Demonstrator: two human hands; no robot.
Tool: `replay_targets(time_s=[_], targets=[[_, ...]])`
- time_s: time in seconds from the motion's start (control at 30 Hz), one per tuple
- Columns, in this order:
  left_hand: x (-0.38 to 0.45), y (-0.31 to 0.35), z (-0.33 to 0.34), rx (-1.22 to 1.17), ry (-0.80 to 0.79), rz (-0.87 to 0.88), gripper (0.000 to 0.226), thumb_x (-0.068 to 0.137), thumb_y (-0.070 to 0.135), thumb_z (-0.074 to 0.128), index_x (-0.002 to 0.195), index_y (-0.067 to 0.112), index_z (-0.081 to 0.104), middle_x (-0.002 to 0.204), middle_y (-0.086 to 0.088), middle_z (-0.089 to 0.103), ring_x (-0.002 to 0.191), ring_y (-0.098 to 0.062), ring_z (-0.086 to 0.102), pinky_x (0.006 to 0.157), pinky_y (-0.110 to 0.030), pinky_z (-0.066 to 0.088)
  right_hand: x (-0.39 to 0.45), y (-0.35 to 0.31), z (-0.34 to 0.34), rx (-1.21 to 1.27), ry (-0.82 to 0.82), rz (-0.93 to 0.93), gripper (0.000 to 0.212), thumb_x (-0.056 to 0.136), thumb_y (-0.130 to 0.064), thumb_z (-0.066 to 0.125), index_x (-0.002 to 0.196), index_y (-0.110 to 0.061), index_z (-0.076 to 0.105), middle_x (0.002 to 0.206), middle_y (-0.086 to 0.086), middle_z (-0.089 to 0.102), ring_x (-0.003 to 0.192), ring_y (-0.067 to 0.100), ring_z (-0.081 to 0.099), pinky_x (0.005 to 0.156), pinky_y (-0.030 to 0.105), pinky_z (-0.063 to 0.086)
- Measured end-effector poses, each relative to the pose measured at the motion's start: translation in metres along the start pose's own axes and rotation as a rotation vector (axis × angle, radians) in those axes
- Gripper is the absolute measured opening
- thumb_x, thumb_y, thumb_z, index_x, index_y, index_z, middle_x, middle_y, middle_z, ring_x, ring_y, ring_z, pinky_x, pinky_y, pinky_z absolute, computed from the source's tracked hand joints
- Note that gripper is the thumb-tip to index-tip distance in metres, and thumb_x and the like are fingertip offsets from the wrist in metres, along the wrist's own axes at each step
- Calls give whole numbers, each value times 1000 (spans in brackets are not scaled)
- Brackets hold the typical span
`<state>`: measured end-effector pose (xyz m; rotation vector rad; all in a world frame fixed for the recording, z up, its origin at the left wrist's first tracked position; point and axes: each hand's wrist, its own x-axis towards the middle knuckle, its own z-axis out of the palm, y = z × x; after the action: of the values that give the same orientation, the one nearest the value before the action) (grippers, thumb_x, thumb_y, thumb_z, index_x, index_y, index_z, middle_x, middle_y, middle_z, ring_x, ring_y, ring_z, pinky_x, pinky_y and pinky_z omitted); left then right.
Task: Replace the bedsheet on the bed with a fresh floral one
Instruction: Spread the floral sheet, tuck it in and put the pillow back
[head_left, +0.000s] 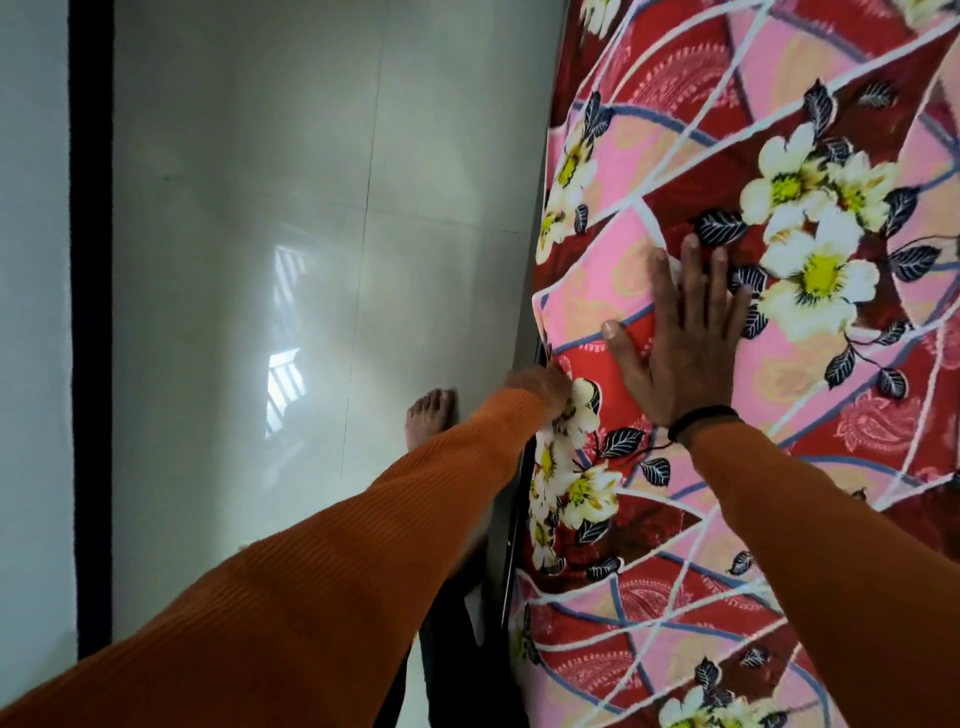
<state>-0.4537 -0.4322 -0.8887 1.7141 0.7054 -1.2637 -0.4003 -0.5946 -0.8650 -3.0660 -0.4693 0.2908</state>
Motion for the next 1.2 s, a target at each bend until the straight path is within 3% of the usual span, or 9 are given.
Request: replay_targets(time_s=[0.13, 0.3, 0.37, 0.5, 0.63, 0.77, 0.97, 1.07, 1.2], targets=[[-10, 16, -25, -225, 372, 271, 44, 107, 43, 42, 116, 8, 67, 111, -15, 73, 97, -30, 69, 88, -37, 57, 0, -1, -6, 12, -35, -4, 88, 97, -66, 44, 164, -22, 7, 171, 7, -3, 157, 31, -6, 121, 66, 6], [6, 49, -14, -488, 166, 257, 73, 103, 67, 20, 157, 20, 34, 159, -11, 40, 144, -28, 41, 119, -36, 28, 22, 8, -10, 71, 6, -28, 79, 100, -61, 40, 163, -18, 17, 171, 8, 2, 158, 30, -3, 120, 68, 5], [15, 53, -9, -491, 132, 241, 97, 89, 85, 16, 162, 22, 22, 166, -8, 27, 152, -24, 29, 125, -38, 20, 42, 15, -16, 102, 36, -21, 79, 101, -60, 42, 162, -18, 18, 171, 8, 4, 158, 30, -1, 120, 67, 4], [15, 72, -11, -596, 99, 168, 95, 86, 82, 7, 164, 27, 6, 170, -3, 14, 156, -22, 15, 125, -37, 9, 88, 25, -27, 147, 46, -12, 81, 100, -67, 38, 163, -23, 12, 171, 7, 2, 158, 31, -3, 121, 66, 3], [47, 69, 0, -701, 138, 99, 104, 69, 103, 11, 154, 46, 33, 160, -6, 41, 144, -30, 42, 124, -52, 23, 111, 31, -28, 141, -6, 0, 83, 97, -73, 33, 163, -26, 13, 171, 8, 0, 157, 35, -2, 121, 68, 4], [111, 61, -4, -727, 99, -41, 129, 47, 113, 22, 139, 31, 61, 136, -13, 65, 120, -36, 64, 114, -54, 40, 115, 31, -24, 97, -7, -1, 87, 96, -76, 30, 163, -25, 9, 171, 9, -2, 157, 36, -4, 120, 68, 4], [57, 91, -29, -920, 77, 82, 75, 101, 70, 16, 144, 21, 54, 126, -14, 69, 100, -26, 70, 105, -44, 51, 114, 29, -16, 78, 40, 4, 87, 96, -76, 29, 163, -24, 11, 171, 8, 0, 157, 35, -3, 122, 65, 2], [55, 95, -37, -966, -11, 31, 72, 103, 67, 23, 140, 16, 58, 112, -11, 72, 91, -25, 68, 94, -36, 53, 113, 28, -22, 89, 51, 7, 86, 96, -75, 32, 163, -24, 13, 171, 7, 1, 157, 34, -4, 121, 65, 4], [59, 91, -42, -899, -65, -157, 85, 92, 82, 26, 127, 18, 69, 112, -16, 74, 107, -32, 68, 109, -43, 47, 114, 32, -28, 139, 39, -20, 87, 95, -75, 35, 163, -25, 12, 171, 6, -1, 157, 32, -6, 121, 66, 3]])
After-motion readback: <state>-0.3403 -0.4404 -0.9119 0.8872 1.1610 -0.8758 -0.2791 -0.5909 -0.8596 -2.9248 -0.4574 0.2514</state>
